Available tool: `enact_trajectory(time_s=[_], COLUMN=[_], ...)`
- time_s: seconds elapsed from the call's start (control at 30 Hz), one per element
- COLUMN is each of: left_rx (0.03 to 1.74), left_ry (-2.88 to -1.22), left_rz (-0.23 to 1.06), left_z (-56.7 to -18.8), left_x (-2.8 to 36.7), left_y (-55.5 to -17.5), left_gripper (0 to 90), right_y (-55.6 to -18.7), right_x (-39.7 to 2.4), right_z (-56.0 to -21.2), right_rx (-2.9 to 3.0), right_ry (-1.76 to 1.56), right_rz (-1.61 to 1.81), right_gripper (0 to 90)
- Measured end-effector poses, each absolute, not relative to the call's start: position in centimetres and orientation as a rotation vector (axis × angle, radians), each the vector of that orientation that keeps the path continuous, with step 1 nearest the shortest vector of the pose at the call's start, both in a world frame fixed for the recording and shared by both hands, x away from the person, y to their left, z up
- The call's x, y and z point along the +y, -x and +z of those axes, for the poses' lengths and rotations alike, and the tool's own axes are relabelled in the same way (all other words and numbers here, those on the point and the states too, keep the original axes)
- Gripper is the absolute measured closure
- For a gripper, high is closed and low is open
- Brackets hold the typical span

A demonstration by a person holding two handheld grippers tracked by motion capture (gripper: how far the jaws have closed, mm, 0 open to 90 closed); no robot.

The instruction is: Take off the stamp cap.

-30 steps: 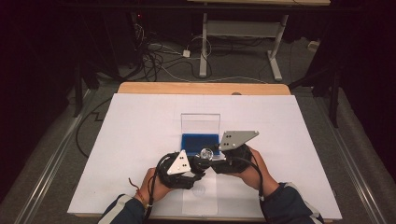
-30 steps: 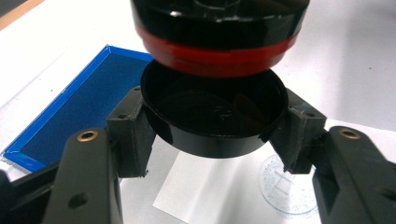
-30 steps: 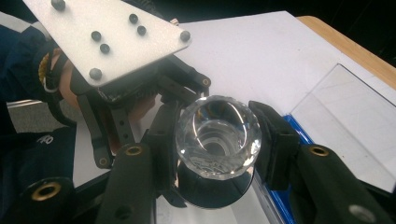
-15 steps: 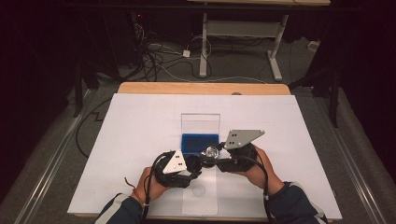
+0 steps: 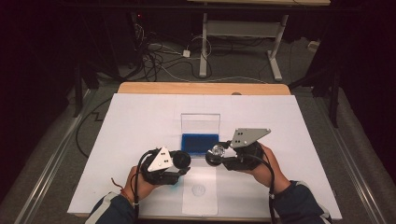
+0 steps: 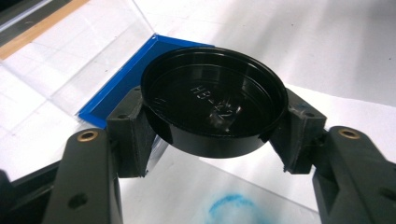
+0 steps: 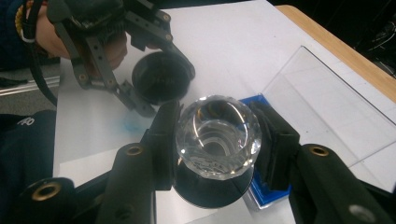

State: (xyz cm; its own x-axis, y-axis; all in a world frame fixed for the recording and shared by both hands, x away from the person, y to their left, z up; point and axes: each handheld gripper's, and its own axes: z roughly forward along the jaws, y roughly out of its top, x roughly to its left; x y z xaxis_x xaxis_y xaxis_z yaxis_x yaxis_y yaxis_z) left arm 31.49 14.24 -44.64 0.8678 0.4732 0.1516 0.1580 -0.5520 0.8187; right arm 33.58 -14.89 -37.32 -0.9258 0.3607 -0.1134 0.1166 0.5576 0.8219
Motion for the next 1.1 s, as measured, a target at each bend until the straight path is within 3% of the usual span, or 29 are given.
enact_trajectory(time_s=[1.1], left_rx=[0.573], left_ry=[-2.081], left_rz=[0.49], left_z=[-45.3], left_x=[20.9], left_y=[-29.3], left_gripper=[36.7], right_y=[-33.5], right_x=[-15.4], right_z=[-39.1], right_rx=[2.626], right_ry=[-0.386], right_rz=[1.124], right_gripper=[57.1])
